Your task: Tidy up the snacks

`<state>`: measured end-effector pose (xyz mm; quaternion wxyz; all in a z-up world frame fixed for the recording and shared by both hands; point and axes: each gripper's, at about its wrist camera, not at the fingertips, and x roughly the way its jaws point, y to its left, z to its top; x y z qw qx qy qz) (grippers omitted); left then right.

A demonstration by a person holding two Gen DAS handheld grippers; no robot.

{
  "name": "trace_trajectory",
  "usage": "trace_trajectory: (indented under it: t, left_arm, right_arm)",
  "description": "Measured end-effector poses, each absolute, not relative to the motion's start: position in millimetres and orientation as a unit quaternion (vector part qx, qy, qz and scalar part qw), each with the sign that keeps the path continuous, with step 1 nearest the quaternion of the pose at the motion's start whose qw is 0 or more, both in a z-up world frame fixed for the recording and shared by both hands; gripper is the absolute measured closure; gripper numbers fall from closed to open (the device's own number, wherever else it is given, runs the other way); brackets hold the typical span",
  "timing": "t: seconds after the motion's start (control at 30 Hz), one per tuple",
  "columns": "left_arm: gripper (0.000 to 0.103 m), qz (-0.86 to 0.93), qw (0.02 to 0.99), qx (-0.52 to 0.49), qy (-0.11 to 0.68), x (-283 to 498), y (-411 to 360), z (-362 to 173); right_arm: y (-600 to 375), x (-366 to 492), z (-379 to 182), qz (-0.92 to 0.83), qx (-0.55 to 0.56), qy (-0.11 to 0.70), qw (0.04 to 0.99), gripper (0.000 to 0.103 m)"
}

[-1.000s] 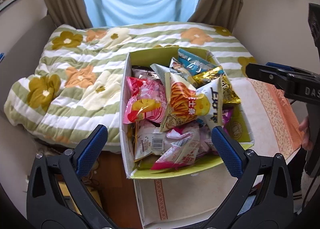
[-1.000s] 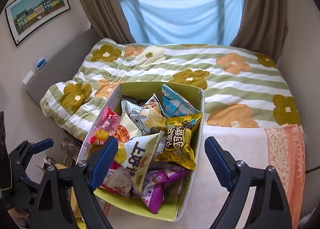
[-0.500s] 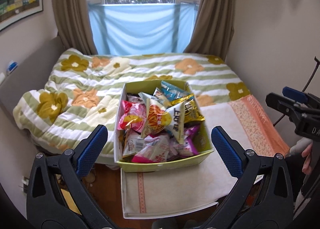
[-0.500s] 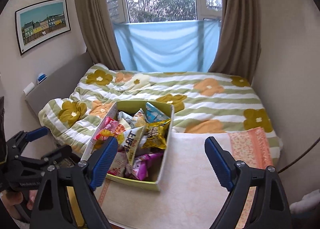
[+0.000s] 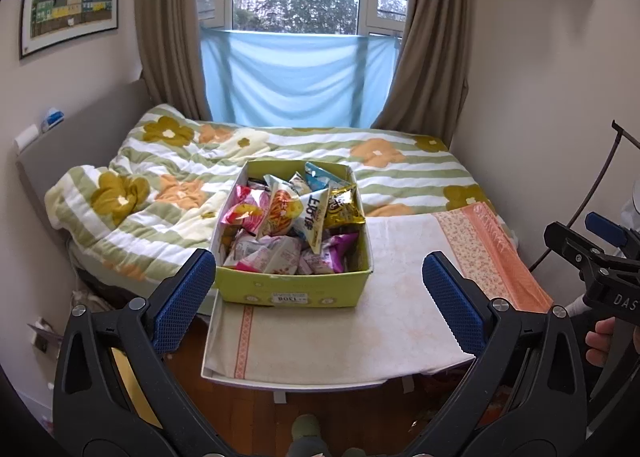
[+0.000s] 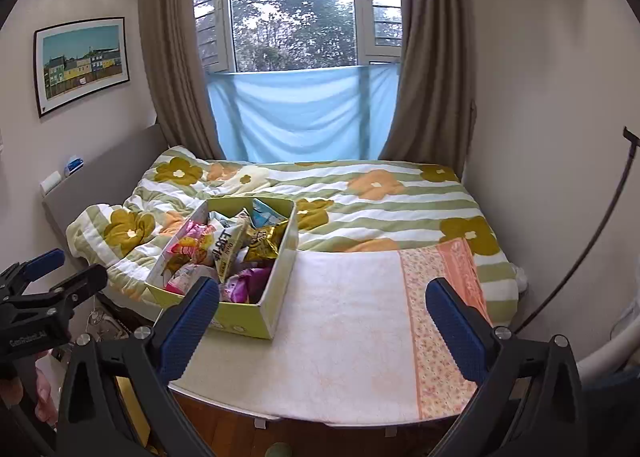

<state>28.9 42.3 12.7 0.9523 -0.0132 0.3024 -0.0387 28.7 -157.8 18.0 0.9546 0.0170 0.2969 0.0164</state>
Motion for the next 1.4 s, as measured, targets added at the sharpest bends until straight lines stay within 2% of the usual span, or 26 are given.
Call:
trace_trajectory:
  t: [0.53,1.4]
  left_arm:
    - [0.0,-0.031,0.958,-0.003,0.285,-4,23,22]
    - [0.0,-0.029,0.959,0.002,0.282,-10,21,25]
  right_arm:
    - [-176,-4,25,0.005,0.013,0.281,0.96,0.0]
    - [-180,-10,27,-0.013,0.009,0.283,0.959,0.0]
